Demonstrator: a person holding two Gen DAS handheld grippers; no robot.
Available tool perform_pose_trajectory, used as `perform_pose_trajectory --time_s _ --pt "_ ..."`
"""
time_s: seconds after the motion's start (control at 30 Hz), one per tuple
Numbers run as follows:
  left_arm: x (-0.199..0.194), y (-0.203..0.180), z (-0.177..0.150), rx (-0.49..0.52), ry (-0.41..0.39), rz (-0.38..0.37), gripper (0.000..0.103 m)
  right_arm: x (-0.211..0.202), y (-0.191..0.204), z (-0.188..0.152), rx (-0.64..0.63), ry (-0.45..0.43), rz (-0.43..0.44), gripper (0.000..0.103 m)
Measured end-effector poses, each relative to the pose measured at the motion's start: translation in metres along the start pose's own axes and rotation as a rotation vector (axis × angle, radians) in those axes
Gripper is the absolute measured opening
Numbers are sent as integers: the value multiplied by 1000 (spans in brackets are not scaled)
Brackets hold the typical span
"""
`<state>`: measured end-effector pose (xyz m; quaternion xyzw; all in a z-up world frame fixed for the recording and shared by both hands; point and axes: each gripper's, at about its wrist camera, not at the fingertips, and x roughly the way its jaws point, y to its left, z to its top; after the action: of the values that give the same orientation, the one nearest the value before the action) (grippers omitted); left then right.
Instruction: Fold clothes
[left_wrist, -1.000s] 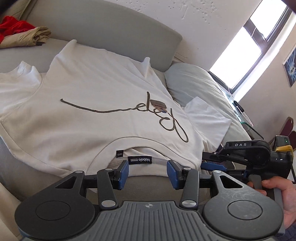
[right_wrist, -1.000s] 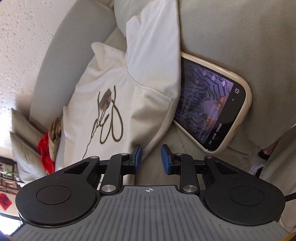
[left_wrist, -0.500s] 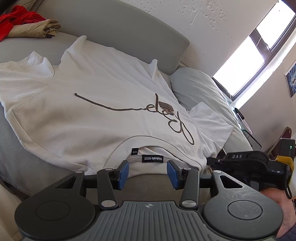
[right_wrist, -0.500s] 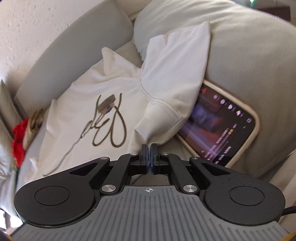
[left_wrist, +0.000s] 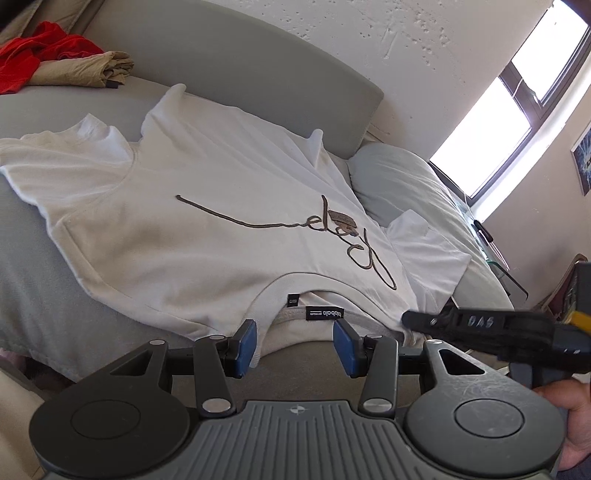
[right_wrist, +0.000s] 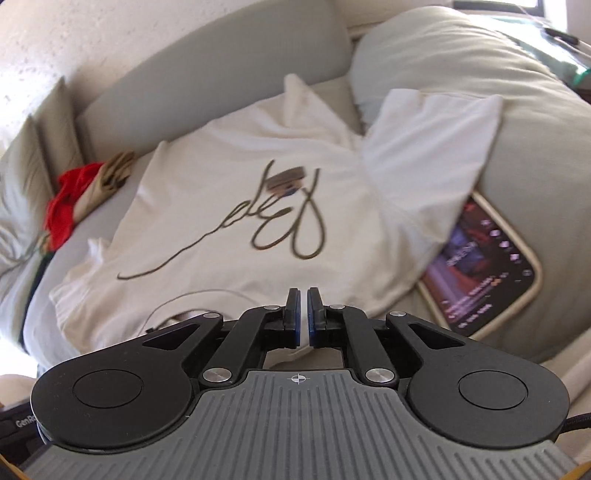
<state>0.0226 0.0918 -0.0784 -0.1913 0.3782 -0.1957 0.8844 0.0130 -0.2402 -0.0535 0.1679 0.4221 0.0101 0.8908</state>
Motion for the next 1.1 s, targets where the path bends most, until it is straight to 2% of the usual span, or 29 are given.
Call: perform_pose_trajectory --time_s 0.03,0.13,0.2,0.23,0.33,0.4,0.47,0.57,0.77,0.83,0.87,0.9,0.93,1.0,1.1 --pt "-7 4 2 -22 -14 19 44 8 6 -5 -33 52 0 21" --pt "-35 31 15 -165 -112 67 44 4 22 -13 -160 122 -46 27" --pt "-49 57 26 -302 -184 111 44 -4 26 -10 -161 184 -42 31" --pt "-55 71 33 -379 -218 145 44 -11 27 -8 -150 180 -16 33" --pt "-56 110 57 -513 -262 250 44 -35 36 0 -133 91 74 57" --pt "-56 135 72 -594 -287 321 44 -43 46 11 -108 36 128 57" --pt "-43 153 84 -635 -278 327 42 -48 55 18 -83 6 189 57" --pt "-21 166 97 -602 -253 353 42 -51 67 20 -71 -10 247 57" --pt "9 160 112 -410 -191 411 44 -52 72 12 -109 -7 251 57" --pt "14 158 115 -385 -189 428 42 -50 68 10 -85 4 250 57" --pt "15 157 115 -380 -192 433 39 -49 66 9 -73 10 250 57" --pt "15 157 115 -381 -200 443 25 -48 64 9 -64 15 250 57" --pt "13 157 114 -393 -212 442 1 -47 62 8 -56 18 250 57" --pt "6 156 109 -419 -255 441 1 -47 58 5 -54 23 247 57" --pt "-12 143 107 -361 -356 533 1 -44 54 -3 -58 49 239 57"
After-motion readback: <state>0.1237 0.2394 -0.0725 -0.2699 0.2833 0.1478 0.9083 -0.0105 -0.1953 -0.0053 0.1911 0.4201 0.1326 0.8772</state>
